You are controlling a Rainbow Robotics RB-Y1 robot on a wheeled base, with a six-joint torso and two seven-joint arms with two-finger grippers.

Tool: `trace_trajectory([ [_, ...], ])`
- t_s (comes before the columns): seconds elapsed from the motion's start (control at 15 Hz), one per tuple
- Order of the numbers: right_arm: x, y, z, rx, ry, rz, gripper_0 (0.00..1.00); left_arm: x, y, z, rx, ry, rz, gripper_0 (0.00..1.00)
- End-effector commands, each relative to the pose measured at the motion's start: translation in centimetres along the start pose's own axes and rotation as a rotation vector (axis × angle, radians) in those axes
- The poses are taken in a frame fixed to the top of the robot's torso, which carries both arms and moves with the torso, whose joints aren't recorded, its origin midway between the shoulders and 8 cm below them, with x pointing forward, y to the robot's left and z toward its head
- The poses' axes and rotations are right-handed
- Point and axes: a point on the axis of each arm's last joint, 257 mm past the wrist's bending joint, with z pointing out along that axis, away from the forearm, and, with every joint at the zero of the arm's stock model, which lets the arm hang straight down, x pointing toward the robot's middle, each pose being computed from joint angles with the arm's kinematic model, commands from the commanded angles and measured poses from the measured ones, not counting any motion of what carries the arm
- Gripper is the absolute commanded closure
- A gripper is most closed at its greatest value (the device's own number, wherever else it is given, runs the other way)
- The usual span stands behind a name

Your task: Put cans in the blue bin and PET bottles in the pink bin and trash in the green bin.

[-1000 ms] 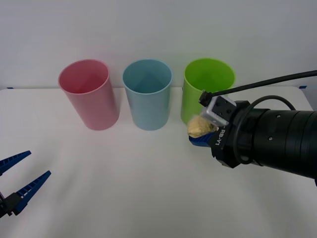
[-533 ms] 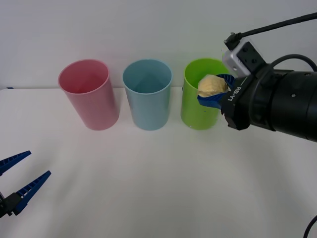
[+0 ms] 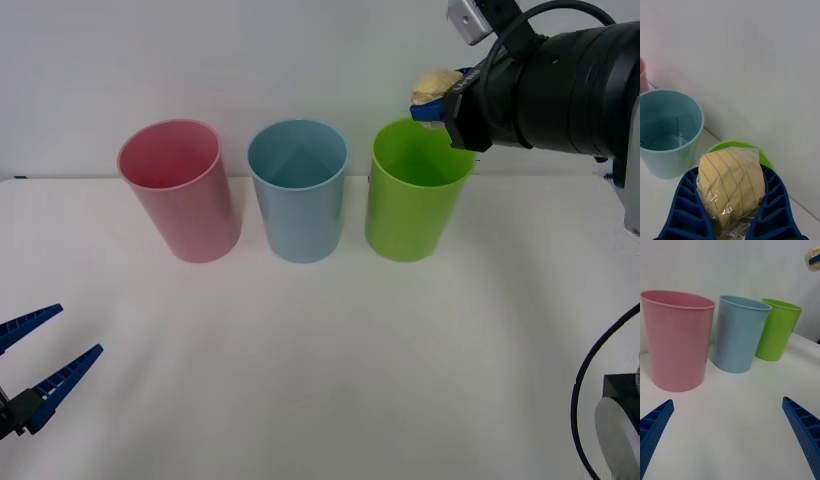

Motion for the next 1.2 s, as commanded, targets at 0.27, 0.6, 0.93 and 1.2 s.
trace_trajectory([
  [0.27, 2.0, -3.6, 4.9, 0.011, 0.163, 0.034, 1.0, 0.0, 0.0, 0.0, 0.0, 0.0, 0.0, 0.0],
  [0.6, 3.4, -4.6, 6.9, 0.001, 0.244, 0.059, 1.0, 0.0, 0.0, 0.0, 0.0, 0.0, 0.0, 0.0],
  [0.93, 5.4, -4.7, 7.9, -0.02, 0.3, 0.072, 1.0, 0.0, 0.0, 0.0, 0.0, 0.0, 0.0, 0.0],
  [1.2, 7.0, -4.3, 8.5, -0.041, 0.338, 0.071, 1.0, 0.0, 0.0, 0.0, 0.0, 0.0, 0.0, 0.0],
])
